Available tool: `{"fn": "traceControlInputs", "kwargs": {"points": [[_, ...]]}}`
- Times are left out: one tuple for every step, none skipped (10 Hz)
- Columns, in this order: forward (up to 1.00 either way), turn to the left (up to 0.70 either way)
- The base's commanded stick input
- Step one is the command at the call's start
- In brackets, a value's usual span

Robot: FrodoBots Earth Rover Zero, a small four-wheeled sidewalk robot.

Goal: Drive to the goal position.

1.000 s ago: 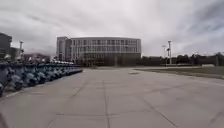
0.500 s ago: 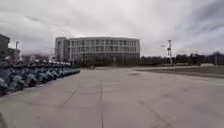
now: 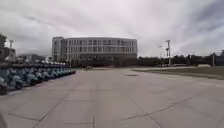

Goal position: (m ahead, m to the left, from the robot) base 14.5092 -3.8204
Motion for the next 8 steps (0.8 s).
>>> {"fn": "traceControlInputs", "kwargs": {"points": [[1.0, 0.0], [1.0, 0.0], [1.0, 0.0], [1.0, 0.0], [1.0, 0.0], [1.0, -0.07], [1.0, -0.31], [1.0, -0.32]]}}
